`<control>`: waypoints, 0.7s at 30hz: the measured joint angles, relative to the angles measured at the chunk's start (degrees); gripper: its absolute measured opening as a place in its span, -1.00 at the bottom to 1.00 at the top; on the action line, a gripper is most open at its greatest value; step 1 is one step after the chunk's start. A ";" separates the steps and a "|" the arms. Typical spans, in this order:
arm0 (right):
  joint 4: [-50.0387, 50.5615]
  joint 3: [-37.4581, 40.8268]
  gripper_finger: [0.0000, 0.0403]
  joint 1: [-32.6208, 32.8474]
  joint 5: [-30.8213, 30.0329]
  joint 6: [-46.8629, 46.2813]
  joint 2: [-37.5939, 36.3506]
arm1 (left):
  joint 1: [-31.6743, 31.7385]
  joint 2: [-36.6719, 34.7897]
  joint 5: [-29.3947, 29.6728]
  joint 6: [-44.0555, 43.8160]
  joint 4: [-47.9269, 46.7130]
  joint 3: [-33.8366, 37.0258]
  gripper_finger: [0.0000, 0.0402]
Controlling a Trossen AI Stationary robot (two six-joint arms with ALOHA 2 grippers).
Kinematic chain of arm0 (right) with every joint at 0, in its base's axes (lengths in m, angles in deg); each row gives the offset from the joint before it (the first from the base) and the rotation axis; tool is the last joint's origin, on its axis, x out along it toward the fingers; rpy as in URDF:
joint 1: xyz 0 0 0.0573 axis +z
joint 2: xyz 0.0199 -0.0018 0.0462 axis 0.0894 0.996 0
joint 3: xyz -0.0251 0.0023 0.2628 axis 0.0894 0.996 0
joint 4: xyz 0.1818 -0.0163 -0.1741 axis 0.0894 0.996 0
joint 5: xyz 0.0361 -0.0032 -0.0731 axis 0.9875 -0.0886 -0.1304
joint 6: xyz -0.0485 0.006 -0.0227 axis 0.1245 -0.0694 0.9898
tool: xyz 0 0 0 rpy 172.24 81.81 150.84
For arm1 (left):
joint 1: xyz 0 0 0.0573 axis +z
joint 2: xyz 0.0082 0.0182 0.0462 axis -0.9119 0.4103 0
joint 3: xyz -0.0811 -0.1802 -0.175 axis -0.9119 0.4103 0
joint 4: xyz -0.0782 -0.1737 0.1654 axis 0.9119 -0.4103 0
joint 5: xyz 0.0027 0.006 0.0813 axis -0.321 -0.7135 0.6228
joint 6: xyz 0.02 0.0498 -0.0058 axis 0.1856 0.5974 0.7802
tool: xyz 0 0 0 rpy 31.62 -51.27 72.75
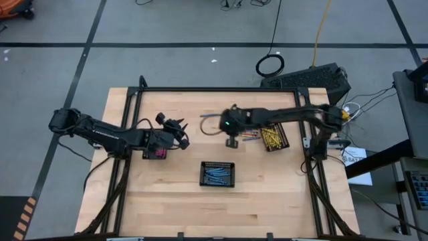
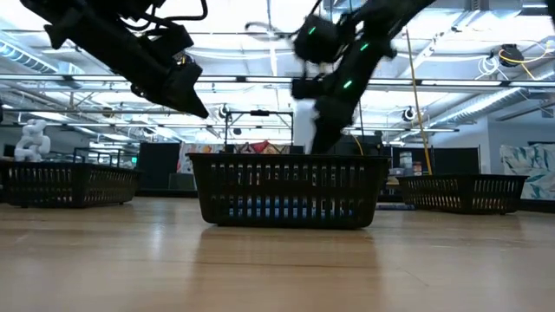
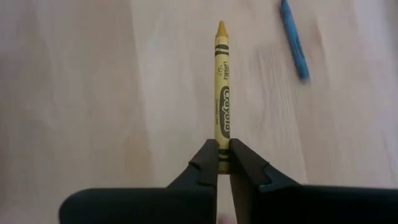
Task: Sort crayons
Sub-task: Put the yellow crayon into the right black basket
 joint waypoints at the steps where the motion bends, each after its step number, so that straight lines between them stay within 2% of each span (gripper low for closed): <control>1: 1.40 1.44 -0.99 1.12 -1.94 -2.37 -2.33 | -0.50 0.00 0.04 -0.24 0.05 0.00 -0.40; 6: 12.08 11.02 -1.00 4.99 -8.65 -19.09 -15.65 | -2.38 0.00 0.18 -1.43 0.06 0.01 -0.40; 10: 22.39 19.81 -1.00 6.11 -8.56 -38.63 -27.26 | -3.16 0.00 0.22 -1.44 0.06 0.00 -0.40; 14: 29.64 27.61 -0.99 6.22 -5.74 -56.67 -37.26 | -3.30 0.02 0.24 -1.44 0.51 0.00 -0.40; 17: 28.37 32.89 -0.99 6.22 -4.43 -63.08 -42.30 | -3.28 0.02 0.24 -1.42 0.51 0.00 -0.40; 21: 23.66 37.17 -0.97 6.22 -4.48 -65.21 -44.19 | -3.00 0.03 0.24 -1.26 0.56 0.00 -0.40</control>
